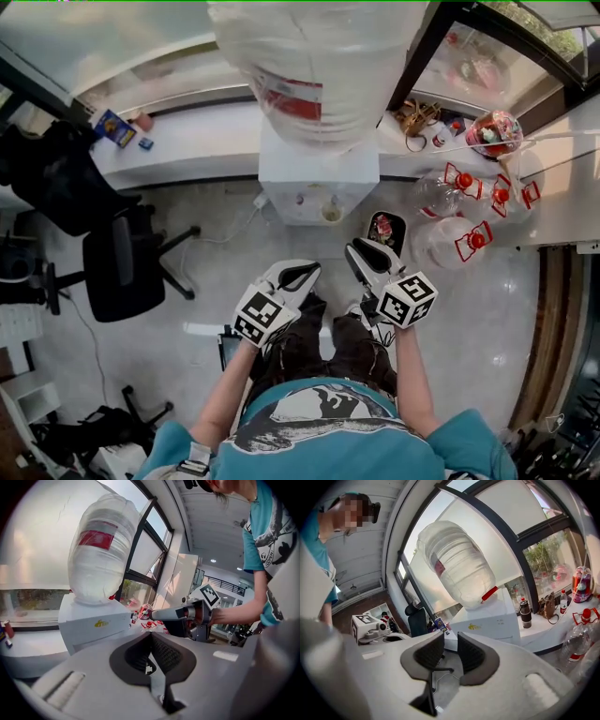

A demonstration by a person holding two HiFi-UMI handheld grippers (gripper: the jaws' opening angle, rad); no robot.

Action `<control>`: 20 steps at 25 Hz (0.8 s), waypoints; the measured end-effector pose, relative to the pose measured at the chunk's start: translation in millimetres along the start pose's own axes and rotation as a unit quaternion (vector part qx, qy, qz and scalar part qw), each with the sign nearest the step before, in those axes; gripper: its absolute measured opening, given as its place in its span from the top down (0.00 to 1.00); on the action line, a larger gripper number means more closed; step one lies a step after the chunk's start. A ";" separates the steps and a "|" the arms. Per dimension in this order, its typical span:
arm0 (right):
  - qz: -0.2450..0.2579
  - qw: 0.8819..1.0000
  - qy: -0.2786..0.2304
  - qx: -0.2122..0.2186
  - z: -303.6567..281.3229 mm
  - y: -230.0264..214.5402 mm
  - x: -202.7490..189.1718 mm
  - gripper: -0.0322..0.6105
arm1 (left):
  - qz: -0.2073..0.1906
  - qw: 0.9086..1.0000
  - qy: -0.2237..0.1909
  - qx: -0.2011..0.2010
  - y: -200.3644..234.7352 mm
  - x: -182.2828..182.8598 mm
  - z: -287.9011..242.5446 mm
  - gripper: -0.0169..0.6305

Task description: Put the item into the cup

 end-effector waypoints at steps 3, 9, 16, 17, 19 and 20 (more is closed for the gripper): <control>0.010 1.000 0.006 0.004 7.4 8.2 1.5 0.83 | -0.006 1.000 0.001 0.001 -3.4 -0.2 3.8 0.97; 0.028 0.999 0.008 0.025 20.4 23.6 5.0 0.84 | -0.003 0.999 -0.016 0.027 -10.0 1.3 9.0 0.97; 0.036 0.998 -0.001 0.047 46.7 37.2 5.0 0.85 | 0.001 0.998 -0.037 0.054 -38.2 11.8 14.4 0.97; 0.037 0.998 -0.001 0.049 50.5 38.9 3.7 0.85 | 0.002 0.997 -0.039 0.059 -43.0 11.8 15.9 0.97; 0.041 0.998 -0.001 0.051 59.4 42.5 2.2 0.86 | 0.006 0.997 -0.047 0.067 -53.4 11.4 18.9 0.97; 0.043 0.998 -0.003 0.051 64.4 44.4 1.9 0.87 | 0.008 0.996 -0.051 0.070 -58.6 11.2 20.4 0.97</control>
Point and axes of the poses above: the fingertips, and each gripper's own axes: z backward along the fingers, y to its left, x out of its top, the point moved 8 cm from there along z, backward along the fingers, and after that the axes turned 13 degrees about -x, right-handed, at the moved point
